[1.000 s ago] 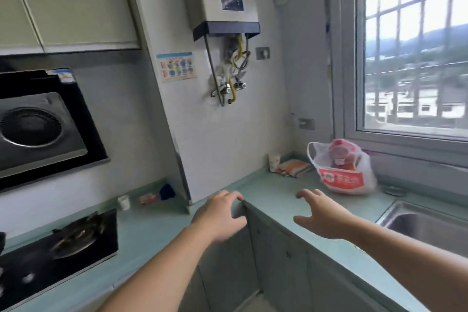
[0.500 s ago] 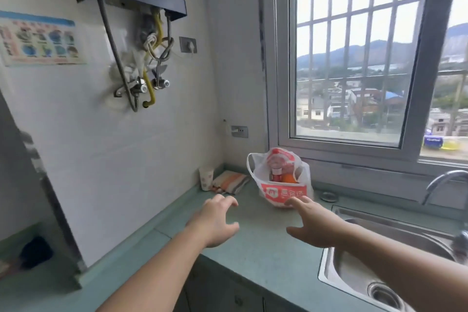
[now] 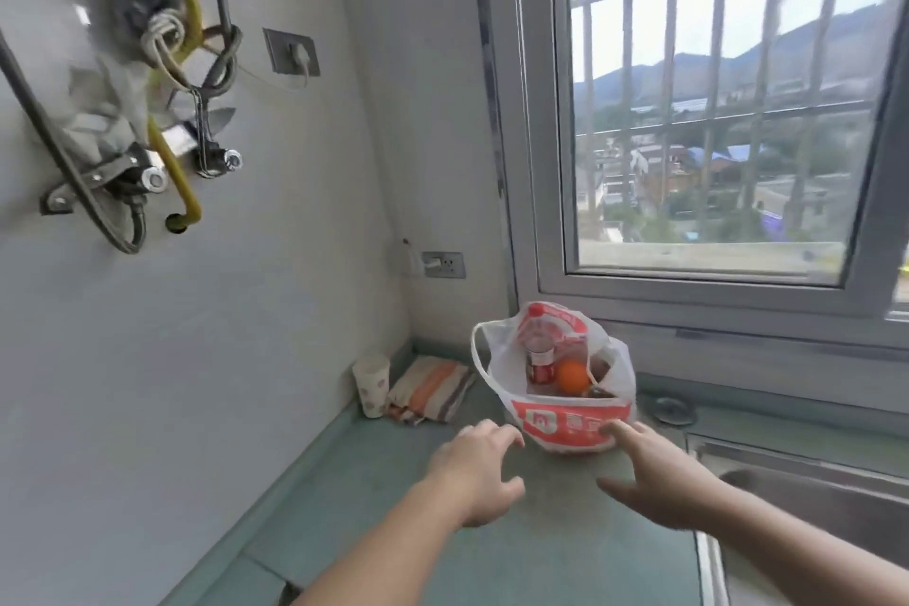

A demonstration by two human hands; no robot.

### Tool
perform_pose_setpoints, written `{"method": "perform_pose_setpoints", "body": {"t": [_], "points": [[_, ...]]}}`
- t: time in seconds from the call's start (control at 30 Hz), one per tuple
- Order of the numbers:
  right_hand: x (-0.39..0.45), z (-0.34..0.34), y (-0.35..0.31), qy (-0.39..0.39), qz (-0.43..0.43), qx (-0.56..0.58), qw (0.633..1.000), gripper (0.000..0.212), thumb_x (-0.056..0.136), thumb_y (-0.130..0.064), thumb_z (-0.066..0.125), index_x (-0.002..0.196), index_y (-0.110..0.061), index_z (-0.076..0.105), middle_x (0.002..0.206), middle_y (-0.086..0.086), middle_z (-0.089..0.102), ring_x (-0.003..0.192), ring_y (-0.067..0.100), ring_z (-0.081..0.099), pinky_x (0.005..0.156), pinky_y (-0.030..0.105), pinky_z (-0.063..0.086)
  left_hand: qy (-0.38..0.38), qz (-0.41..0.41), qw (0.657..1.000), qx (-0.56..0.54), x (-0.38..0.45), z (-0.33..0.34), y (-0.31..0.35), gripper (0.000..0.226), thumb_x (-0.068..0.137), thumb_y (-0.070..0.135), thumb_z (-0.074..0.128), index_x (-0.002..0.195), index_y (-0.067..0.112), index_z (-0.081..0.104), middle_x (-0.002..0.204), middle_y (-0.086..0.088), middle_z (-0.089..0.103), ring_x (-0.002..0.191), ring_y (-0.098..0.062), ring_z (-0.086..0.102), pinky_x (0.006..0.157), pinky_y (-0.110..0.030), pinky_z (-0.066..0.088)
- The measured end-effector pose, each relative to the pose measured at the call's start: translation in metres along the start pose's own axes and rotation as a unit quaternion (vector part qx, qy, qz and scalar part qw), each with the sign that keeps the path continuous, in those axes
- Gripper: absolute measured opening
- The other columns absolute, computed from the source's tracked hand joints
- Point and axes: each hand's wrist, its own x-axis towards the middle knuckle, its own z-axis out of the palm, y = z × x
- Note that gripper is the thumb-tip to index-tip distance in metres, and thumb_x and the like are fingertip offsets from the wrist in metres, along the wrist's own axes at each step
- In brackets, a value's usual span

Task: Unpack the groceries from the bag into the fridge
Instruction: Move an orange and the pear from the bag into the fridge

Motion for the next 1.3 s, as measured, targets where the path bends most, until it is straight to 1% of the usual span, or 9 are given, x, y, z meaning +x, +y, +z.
{"method": "perform_pose_setpoints", "body": {"t": [0.13, 0.33, 0.47, 0.67, 0.87, 1.0, 1.1, 1.2, 1.3], "points": [[0.067, 0.006, 0.006, 0.001, -0.002, 0.052, 0.999, 0.059, 0.088, -0.040, 0.061, 0.140, -0.023, 0.040, 0.141, -0.002, 0.047, 0.124, 0.013, 0.050, 0.101, 0.024, 0.043, 0.002, -0.013, 1.000, 0.001, 0.062, -0.016, -0.018, 0.047, 0.088, 0.039, 0.054, 0.134, 0.029, 0.045, 0.133, 0.001, 0.047, 0.123, -0.020, 0.046, 0.099, -0.038, 0.043], [0.133, 0.028, 0.024, 0.062, 0.027, 0.112, 0.991, 0.039, 0.085, -0.030, 0.063, 0.122, -0.021, 0.054, 0.119, -0.003, 0.056, 0.093, 0.011, 0.056, 0.083, 0.026, 0.050, -0.028, 0.015, 0.999, -0.004, 0.135, 0.006, -0.025, 0.048, 0.090, 0.035, 0.054, 0.136, 0.022, 0.048, 0.139, 0.001, 0.050, 0.125, -0.019, 0.049, 0.102, -0.034, 0.042], [0.173, 0.033, 0.032, 0.098, 0.053, 0.089, 0.990, 0.030, 0.087, -0.025, 0.059, 0.117, -0.021, 0.057, 0.116, -0.002, 0.059, 0.097, 0.017, 0.059, 0.081, 0.032, 0.052, -0.038, 0.043, 0.998, -0.012, 0.191, 0.023, -0.032, 0.044, 0.092, 0.035, 0.050, 0.133, 0.021, 0.049, 0.132, -0.002, 0.054, 0.119, -0.022, 0.052, 0.099, -0.038, 0.044], [0.216, 0.059, 0.037, 0.078, 0.078, 0.053, 0.992, 0.029, 0.094, -0.015, 0.046, 0.120, -0.019, 0.059, 0.114, 0.000, 0.064, 0.098, 0.019, 0.061, 0.082, 0.034, 0.054, -0.072, 0.076, 0.994, -0.044, 0.267, 0.055, -0.058, 0.039, 0.097, 0.021, 0.039, 0.133, 0.019, 0.050, 0.134, -0.005, 0.055, 0.119, -0.026, 0.053, 0.099, -0.045, 0.046], [0.255, 0.077, 0.056, 0.034, 0.108, 0.053, 0.992, 0.017, 0.092, -0.024, 0.054, 0.104, -0.030, 0.064, 0.106, -0.010, 0.063, 0.090, 0.011, 0.060, 0.080, 0.031, 0.055, -0.132, 0.106, 0.984, -0.052, 0.314, 0.081, -0.069, 0.040, 0.096, 0.024, 0.036, 0.133, 0.028, 0.049, 0.135, -0.001, 0.055, 0.118, -0.028, 0.055, 0.096, -0.043, 0.047], [0.263, 0.094, 0.066, 0.013, 0.183, 0.054, 0.982, 0.027, 0.089, -0.018, 0.049, 0.110, -0.028, 0.062, 0.108, -0.005, 0.065, 0.095, 0.017, 0.061, 0.080, 0.030, 0.052, -0.170, 0.126, 0.977, -0.039, 0.327, 0.100, -0.083, 0.042, 0.094, 0.026, 0.044, 0.136, 0.025, 0.046, 0.132, -0.003, 0.058, 0.113, -0.027, 0.057, 0.090, -0.039, 0.049], [0.261, 0.104, 0.073, -0.014, 0.227, 0.046, 0.973, 0.035, 0.082, -0.026, 0.055, 0.116, -0.034, 0.052, 0.111, -0.006, 0.060, 0.093, 0.017, 0.059, 0.079, 0.034, 0.053, -0.182, 0.136, 0.972, -0.057, 0.331, 0.111, -0.086, 0.051, 0.090, 0.027, 0.053, 0.140, 0.026, 0.042, 0.135, -0.004, 0.053, 0.116, -0.026, 0.055, 0.095, -0.041, 0.049], [0.264, 0.104, 0.077, -0.031, 0.266, 0.039, 0.963, 0.048, 0.082, -0.025, 0.057, 0.126, -0.032, 0.041, 0.092, -0.005, 0.054, 0.077, 0.017, 0.057, 0.064, 0.030, 0.052, -0.169, 0.129, 0.973, -0.090, 0.340, 0.116, -0.082, 0.055, 0.092, 0.030, 0.054, 0.144, 0.030, 0.036, 0.142, 0.001, 0.048, 0.123, -0.024, 0.052, 0.100, -0.041, 0.047], [0.264, 0.104, 0.083, -0.021, 0.279, 0.052, 0.959, 0.071, 0.080, -0.016, 0.058, 0.141, -0.032, 0.026, 0.083, -0.005, 0.051, 0.062, 0.010, 0.054, 0.048, 0.021, 0.041, -0.171, 0.157, 0.970, -0.068, 0.348, 0.120, -0.071, 0.062, 0.086, 0.033, 0.062, 0.142, 0.034, 0.035, 0.142, 0.003, 0.048, 0.120, -0.026, 0.054, 0.097, -0.043, 0.049]]}}
